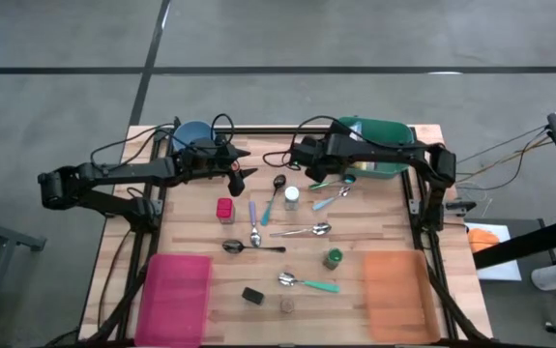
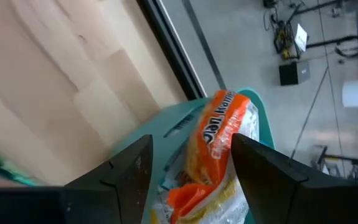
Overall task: Pick & Place Food Item
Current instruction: Put the orange noodle pack into the green bin
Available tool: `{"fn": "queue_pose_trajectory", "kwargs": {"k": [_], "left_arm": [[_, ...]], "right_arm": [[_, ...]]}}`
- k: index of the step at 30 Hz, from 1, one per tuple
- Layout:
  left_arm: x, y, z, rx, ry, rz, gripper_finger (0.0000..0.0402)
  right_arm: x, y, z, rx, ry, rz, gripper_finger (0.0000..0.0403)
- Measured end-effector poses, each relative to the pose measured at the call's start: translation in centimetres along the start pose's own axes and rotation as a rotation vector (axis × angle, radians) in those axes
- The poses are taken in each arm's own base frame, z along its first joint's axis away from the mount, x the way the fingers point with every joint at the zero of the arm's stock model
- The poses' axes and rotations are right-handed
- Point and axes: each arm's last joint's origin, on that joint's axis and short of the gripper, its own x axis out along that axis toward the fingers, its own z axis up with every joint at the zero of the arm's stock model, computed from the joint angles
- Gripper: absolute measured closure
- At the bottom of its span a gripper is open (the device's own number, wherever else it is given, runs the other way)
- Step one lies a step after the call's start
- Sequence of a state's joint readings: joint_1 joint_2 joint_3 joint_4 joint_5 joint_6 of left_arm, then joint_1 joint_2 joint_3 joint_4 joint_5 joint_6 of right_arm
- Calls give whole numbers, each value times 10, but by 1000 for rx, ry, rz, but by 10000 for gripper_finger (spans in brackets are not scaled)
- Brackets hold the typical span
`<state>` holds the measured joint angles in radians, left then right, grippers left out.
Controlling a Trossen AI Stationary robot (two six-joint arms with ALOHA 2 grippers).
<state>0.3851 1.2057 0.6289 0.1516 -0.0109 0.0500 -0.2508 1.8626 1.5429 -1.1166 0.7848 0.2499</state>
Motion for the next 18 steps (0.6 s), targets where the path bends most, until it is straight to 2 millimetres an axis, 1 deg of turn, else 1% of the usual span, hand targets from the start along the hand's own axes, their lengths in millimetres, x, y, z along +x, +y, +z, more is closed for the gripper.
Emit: {"fn": "queue_pose_trajectory", "kwargs": {"k": [4, 9, 18], "left_arm": [[0, 0, 0, 0, 0, 0, 126], [0, 0, 0, 2, 0, 0, 126], [0, 0, 0, 2, 0, 0, 126]], "right_arm": [[6, -3, -1, 9, 18, -3, 189], [7, -3, -3, -1, 31, -5, 189], [6, -11, -17, 1, 141, -63, 189]]}}
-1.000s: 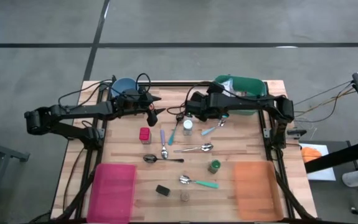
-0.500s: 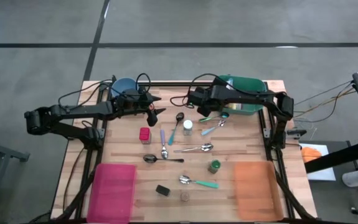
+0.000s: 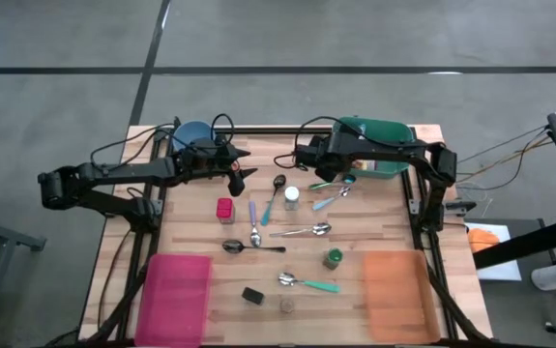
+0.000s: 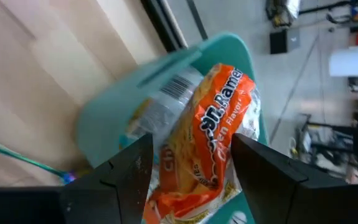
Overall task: Pick & Place Food Item
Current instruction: Put the orange noodle pack into the green bin
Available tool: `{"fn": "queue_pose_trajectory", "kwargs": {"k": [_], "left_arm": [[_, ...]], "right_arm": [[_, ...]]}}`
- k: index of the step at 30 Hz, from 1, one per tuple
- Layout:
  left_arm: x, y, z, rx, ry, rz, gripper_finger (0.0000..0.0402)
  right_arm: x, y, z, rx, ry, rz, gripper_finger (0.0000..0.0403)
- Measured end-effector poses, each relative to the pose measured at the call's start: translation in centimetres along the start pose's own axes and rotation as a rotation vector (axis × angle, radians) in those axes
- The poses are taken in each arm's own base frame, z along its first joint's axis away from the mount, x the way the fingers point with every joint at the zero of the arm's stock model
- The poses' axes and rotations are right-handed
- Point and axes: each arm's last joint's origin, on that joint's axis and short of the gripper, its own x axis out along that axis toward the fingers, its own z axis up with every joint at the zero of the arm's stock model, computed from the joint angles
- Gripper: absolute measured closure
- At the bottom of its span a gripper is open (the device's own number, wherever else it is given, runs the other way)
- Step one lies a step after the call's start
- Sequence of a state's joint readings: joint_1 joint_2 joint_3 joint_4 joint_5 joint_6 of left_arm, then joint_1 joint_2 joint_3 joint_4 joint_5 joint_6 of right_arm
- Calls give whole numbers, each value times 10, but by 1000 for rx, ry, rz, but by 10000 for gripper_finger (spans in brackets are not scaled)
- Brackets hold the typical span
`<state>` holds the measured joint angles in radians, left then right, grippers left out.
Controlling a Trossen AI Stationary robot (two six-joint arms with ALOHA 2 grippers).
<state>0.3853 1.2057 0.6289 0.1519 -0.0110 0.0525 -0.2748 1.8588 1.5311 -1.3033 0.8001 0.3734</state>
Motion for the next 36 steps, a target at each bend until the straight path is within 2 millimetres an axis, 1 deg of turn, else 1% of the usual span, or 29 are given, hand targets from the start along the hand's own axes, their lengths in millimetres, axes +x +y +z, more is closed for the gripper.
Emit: {"fn": "queue_pose_trajectory", "kwargs": {"k": [5, 8, 12, 15, 23, 31, 36], "left_arm": [[0, 0, 0, 0, 1, 0, 126], [0, 0, 0, 0, 0, 0, 126], [0, 0, 0, 0, 1, 0, 126], [0, 0, 0, -1, 0, 0, 126], [0, 0, -1, -3, 6, 0, 126], [0, 0, -2, -3, 20, -1, 126], [0, 0, -2, -2, 25, -1, 126]], "right_arm": [[-2, -9, -7, 23, 31, -53, 189], [-3, -18, -12, 61, 59, -66, 189], [-1, -30, -20, 99, 109, -85, 189], [3, -35, -28, 109, 136, -95, 189], [14, -46, -57, 171, 195, -91, 189], [16, -56, -92, 267, 207, -76, 189], [13, -64, -109, 364, 163, -58, 189]]}}
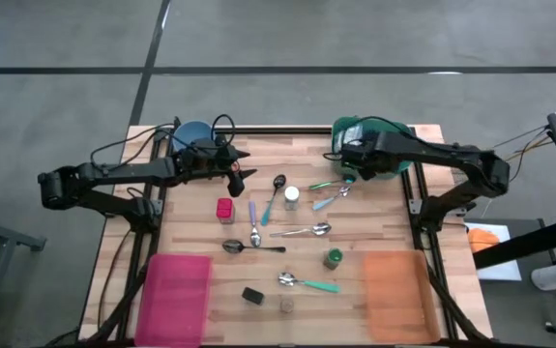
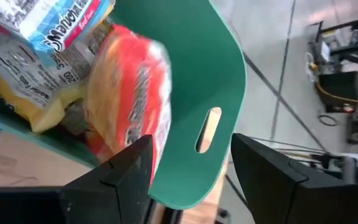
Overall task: Pick & Place Food Item
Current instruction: Put the orange noodle pack into the green bin, then put the orange seasoning pack into the pink bin
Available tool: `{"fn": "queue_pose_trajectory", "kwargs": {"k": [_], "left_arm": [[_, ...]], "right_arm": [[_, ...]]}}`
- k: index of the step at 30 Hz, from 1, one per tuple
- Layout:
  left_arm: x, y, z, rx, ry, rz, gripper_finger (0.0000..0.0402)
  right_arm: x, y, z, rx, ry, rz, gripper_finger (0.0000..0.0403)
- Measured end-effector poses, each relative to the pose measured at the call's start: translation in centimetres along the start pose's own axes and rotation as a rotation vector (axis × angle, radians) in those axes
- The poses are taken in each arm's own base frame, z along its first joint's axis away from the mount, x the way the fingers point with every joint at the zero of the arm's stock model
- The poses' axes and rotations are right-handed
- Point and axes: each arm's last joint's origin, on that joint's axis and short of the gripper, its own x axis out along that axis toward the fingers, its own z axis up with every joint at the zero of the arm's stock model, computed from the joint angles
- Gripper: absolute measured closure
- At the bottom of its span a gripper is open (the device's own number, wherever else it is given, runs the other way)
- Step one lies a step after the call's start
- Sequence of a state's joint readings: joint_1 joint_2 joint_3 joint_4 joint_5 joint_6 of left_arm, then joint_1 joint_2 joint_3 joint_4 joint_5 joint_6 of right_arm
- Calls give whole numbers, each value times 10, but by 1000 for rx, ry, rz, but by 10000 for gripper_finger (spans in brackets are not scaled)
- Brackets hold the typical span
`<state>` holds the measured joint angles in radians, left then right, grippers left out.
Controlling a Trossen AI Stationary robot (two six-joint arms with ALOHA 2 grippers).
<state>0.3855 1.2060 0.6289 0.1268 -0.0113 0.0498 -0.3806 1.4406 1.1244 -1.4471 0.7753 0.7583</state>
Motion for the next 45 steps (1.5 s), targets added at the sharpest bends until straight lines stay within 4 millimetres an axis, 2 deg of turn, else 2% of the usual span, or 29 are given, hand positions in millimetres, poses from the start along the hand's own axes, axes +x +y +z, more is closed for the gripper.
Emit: {"fn": "queue_pose_trajectory", "kwargs": {"k": [7, 14, 22, 29, 36, 45], "left_arm": [[0, 0, 0, 0, 0, 0, 126], [0, 0, 0, 1, -1, 0, 126], [0, 0, 0, 2, -2, 0, 126], [0, 0, 0, 2, -2, 0, 126], [0, 0, 0, 2, -2, 0, 126], [0, 0, 0, 1, -2, 0, 126]], "right_arm": [[-7, -15, -7, 144, -109, 119, 189], [-31, -26, -5, 194, -340, 340, 189], [-48, -29, -16, 180, -626, 723, 189], [-42, -25, -32, 143, -866, 951, 189], [-32, -21, -50, 48, -989, 1142, 189], [-23, -28, -71, 30, -1049, 1198, 189]]}}
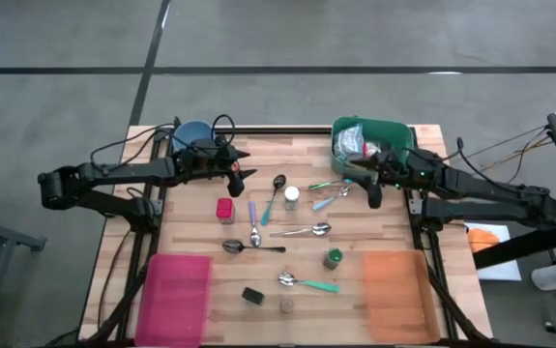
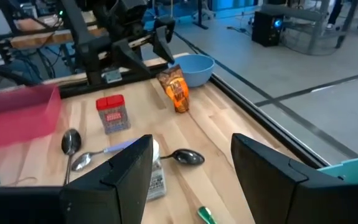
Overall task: Pick & Place Food Item
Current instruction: Put the orange seasoning pack into the pink bin
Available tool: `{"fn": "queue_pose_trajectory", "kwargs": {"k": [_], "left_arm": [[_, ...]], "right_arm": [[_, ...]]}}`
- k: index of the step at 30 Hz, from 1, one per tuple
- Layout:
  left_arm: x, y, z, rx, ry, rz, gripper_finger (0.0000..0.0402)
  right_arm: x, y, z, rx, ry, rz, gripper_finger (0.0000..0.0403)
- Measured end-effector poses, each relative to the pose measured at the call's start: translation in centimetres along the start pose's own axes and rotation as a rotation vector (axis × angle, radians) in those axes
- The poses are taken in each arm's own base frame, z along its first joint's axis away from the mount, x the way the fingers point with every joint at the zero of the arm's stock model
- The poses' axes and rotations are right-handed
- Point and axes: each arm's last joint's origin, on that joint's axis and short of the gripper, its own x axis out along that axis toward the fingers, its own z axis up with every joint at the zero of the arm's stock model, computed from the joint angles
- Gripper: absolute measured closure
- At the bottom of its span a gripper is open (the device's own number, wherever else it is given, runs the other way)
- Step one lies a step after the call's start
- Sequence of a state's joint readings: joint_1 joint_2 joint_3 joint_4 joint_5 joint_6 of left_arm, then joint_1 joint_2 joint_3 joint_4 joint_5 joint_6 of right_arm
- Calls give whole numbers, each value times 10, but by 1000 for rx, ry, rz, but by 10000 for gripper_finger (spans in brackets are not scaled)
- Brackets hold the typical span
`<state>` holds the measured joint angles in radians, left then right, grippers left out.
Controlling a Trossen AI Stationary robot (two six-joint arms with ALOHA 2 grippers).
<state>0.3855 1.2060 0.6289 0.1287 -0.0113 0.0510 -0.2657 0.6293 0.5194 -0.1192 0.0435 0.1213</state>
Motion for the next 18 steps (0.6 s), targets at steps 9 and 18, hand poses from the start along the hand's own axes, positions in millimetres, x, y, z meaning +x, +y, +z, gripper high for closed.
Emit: {"fn": "queue_pose_trajectory", "kwargs": {"k": [9, 18], "left_arm": [[0, 0, 0, -1, 0, 0, 126], [0, 0, 0, -1, 0, 0, 126]], "right_arm": [[-7, -1, -7, -19, -20, 20, 189], [-8, 0, -2, 21, -31, 28, 189]]}}
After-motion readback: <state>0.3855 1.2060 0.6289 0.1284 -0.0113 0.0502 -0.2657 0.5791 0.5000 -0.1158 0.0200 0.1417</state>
